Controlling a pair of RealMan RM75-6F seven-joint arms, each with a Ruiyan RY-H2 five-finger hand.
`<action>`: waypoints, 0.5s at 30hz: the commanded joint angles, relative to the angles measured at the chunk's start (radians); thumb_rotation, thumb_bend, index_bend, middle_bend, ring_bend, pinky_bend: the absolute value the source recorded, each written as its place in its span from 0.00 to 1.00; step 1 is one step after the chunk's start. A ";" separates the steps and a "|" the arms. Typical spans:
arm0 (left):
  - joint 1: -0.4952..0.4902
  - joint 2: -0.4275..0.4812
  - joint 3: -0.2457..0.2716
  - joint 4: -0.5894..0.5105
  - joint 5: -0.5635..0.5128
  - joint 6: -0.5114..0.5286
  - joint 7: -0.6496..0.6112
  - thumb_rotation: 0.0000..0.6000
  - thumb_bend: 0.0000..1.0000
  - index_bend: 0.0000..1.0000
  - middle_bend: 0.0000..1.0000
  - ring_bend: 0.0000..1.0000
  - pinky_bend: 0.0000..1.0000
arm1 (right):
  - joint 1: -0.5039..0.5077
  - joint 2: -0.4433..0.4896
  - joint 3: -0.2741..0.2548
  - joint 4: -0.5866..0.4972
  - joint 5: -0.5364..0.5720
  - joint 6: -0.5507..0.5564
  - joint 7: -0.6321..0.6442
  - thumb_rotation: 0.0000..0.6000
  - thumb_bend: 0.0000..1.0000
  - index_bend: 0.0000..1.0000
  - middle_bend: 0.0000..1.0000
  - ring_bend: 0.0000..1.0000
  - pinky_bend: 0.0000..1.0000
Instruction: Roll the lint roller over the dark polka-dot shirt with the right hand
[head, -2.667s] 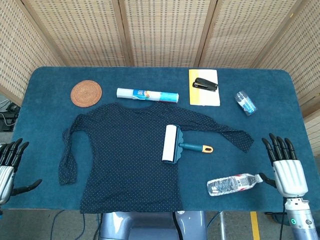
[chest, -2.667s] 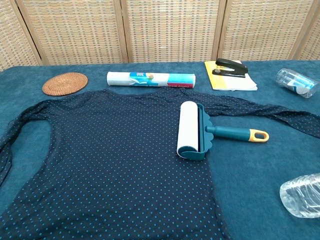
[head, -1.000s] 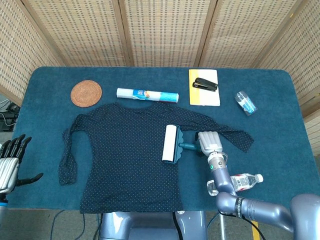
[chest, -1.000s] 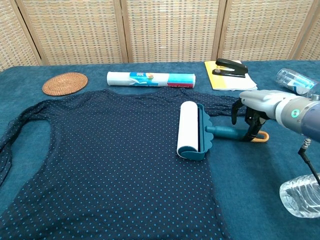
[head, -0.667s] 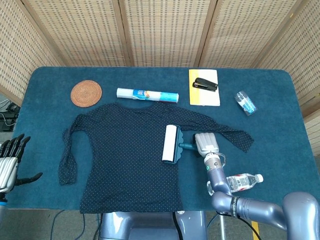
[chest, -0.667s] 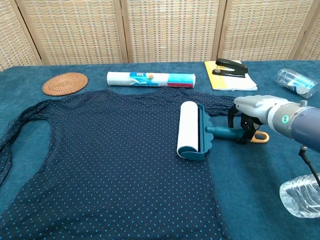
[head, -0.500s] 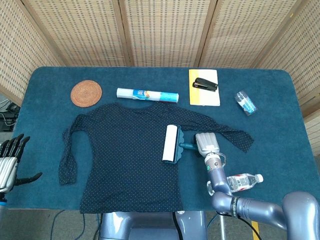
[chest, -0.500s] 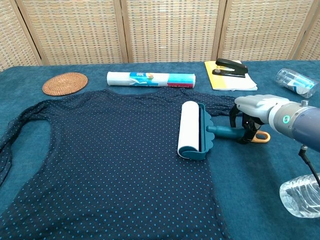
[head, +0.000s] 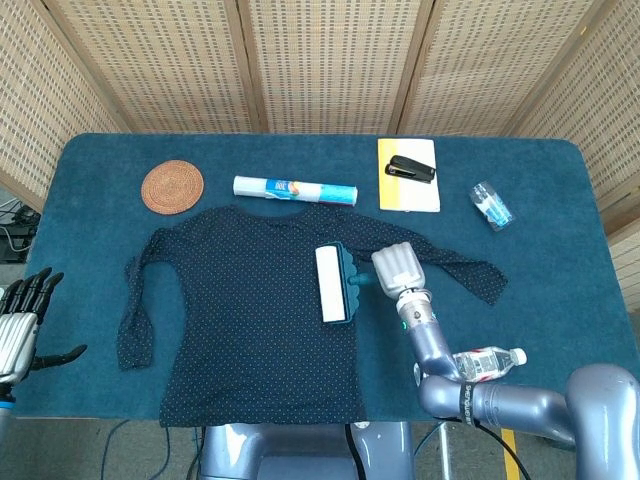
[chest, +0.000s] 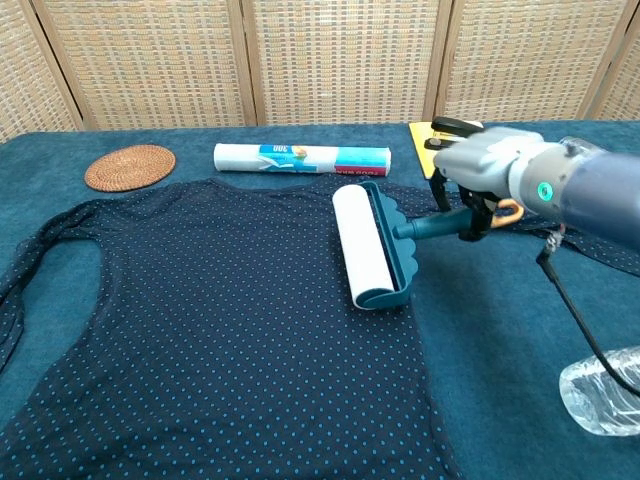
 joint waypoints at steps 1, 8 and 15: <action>-0.004 0.000 -0.002 0.005 -0.007 -0.008 -0.005 1.00 0.00 0.00 0.00 0.00 0.00 | 0.097 0.025 0.011 0.000 0.093 -0.015 -0.136 1.00 0.86 0.62 0.98 1.00 1.00; -0.017 -0.005 -0.005 0.021 -0.028 -0.042 -0.020 1.00 0.00 0.00 0.00 0.00 0.00 | 0.212 0.034 -0.007 0.070 0.185 -0.090 -0.277 1.00 0.87 0.62 0.97 1.00 1.00; -0.032 -0.015 -0.011 0.040 -0.057 -0.076 -0.019 1.00 0.00 0.00 0.00 0.00 0.00 | 0.339 -0.016 -0.074 0.177 0.282 -0.135 -0.461 1.00 0.87 0.61 0.97 1.00 1.00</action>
